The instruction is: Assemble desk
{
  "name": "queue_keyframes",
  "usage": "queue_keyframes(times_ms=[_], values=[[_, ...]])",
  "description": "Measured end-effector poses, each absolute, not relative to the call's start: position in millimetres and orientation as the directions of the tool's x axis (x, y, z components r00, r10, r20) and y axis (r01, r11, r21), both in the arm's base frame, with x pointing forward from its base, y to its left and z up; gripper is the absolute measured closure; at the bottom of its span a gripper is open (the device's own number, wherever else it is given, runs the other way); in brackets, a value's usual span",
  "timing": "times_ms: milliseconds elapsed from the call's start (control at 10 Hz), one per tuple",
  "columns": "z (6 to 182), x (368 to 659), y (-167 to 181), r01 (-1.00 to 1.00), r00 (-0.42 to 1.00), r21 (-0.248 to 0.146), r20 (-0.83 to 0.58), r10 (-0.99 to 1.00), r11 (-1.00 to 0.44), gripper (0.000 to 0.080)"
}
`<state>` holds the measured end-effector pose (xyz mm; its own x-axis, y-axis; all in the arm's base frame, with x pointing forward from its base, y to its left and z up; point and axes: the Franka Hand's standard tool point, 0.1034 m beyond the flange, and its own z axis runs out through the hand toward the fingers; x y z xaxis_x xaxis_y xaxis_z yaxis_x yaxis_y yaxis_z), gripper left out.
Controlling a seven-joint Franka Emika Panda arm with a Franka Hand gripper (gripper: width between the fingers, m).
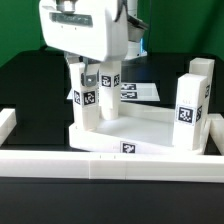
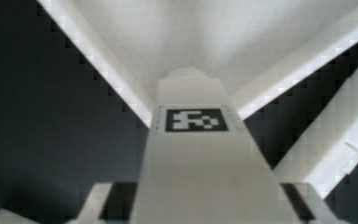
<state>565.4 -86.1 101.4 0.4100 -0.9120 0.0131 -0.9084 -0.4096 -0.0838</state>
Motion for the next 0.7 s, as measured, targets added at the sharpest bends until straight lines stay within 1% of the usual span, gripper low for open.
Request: queue_keyframes(times_ms=[100,200,300,400,500,600,700], values=[[101.1,565.9,-86.7,-0.922,0.378,-0.085,0.010,-0.926,-0.377,0.0509],[101.0,566.8,-86.8,-0.958,0.276,-0.085,0.000,-0.961,-0.275,0.0509],[101.0,566.8,-86.9,-0.967,0.241,-0.086,-0.004,-0.970,-0.240,0.0509],[101.1,566.9,-86.6,-0.981,0.177,-0.087,-0.011,-0.984,-0.175,0.0509],[100.7,566.9,-86.1,-0.983,0.163,-0.086,-0.012,-0.987,-0.161,0.0429],[100.3,566.7,-86.0,-0.983,0.165,-0.085,-0.012,-0.986,-0.163,0.0429],[100.5,566.8,-86.2,-0.976,0.202,-0.083,-0.005,-0.979,-0.201,0.0293]])
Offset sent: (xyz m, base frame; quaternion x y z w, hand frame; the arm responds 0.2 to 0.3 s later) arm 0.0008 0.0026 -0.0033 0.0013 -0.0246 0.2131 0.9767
